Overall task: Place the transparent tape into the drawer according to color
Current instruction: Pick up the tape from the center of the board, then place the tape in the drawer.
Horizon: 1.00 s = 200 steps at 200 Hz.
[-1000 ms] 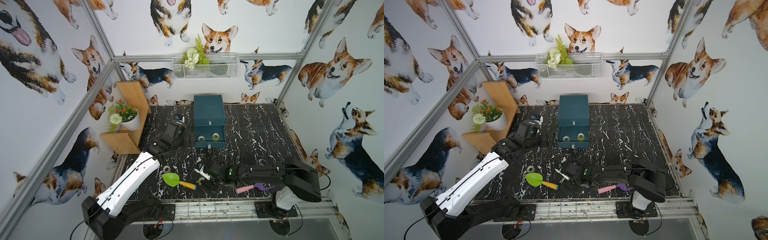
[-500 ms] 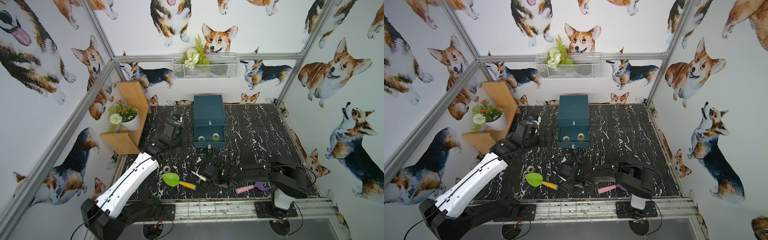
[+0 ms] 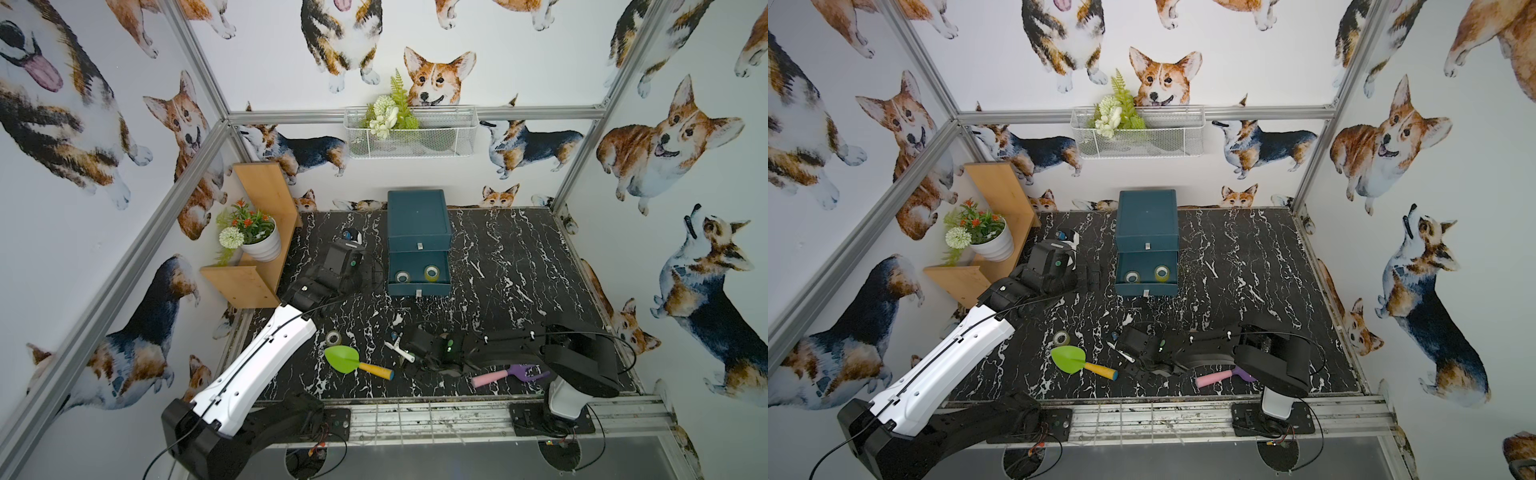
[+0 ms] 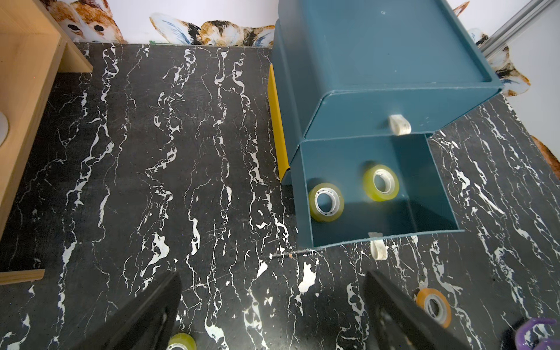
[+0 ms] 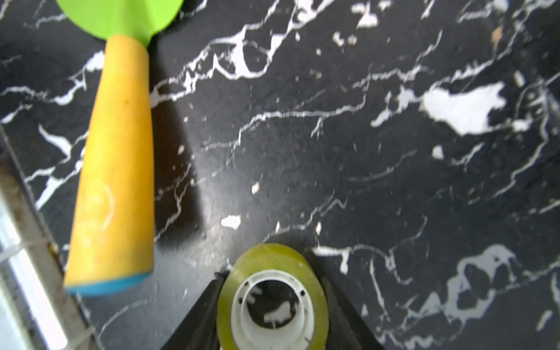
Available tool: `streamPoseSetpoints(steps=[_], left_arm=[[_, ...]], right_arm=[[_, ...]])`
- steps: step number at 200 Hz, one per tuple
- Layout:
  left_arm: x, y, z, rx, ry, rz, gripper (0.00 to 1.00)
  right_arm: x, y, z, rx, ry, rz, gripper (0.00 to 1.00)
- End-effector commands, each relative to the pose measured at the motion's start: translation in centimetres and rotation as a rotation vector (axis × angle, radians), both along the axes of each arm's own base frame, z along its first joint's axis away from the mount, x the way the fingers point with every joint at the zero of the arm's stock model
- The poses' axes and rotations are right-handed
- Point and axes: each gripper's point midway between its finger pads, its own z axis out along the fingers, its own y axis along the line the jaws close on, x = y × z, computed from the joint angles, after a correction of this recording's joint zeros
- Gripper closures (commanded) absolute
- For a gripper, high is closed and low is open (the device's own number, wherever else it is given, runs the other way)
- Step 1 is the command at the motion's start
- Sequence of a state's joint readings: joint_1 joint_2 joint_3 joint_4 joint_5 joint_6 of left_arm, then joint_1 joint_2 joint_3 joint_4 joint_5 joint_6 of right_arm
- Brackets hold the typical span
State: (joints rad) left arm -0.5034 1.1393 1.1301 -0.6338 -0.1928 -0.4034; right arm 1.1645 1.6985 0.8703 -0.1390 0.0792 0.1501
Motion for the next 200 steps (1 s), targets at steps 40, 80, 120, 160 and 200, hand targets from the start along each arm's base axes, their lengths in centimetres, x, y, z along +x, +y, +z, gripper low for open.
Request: streamPoseSetpoints(steps=[40, 80, 120, 160, 200], left_arm=[[0.2, -0.1, -0.3, -0.001, 0.007, -0.008, 0.01], [0.3, -0.1, -0.8, 0.003, 0.018, -0.010, 0.01], [0.3, 0.0, -1.1, 0.001, 0.023, -0.008, 0.01], [0.3, 0.0, -1.2, -0.003, 0.026, -0.007, 0.01], [0.2, 0.1, -1.2, -0.003, 0.028, -0.005, 0.00]], right_arm=[[2.4, -2.9, 2.6, 0.089, 0.016, -0.145, 0.59], [3.7, -3.4, 7.4, 0.231, -0.011, -0.203, 0.59], [5.1, -3.7, 14.5, 0.358, -0.110, -0.236, 0.58], [8.5, -5.5, 20.8, 0.446, -0.237, -0.326, 0.57], [13.9, -7.1, 22.5, 0.463, -0.290, -0.454, 0.57]])
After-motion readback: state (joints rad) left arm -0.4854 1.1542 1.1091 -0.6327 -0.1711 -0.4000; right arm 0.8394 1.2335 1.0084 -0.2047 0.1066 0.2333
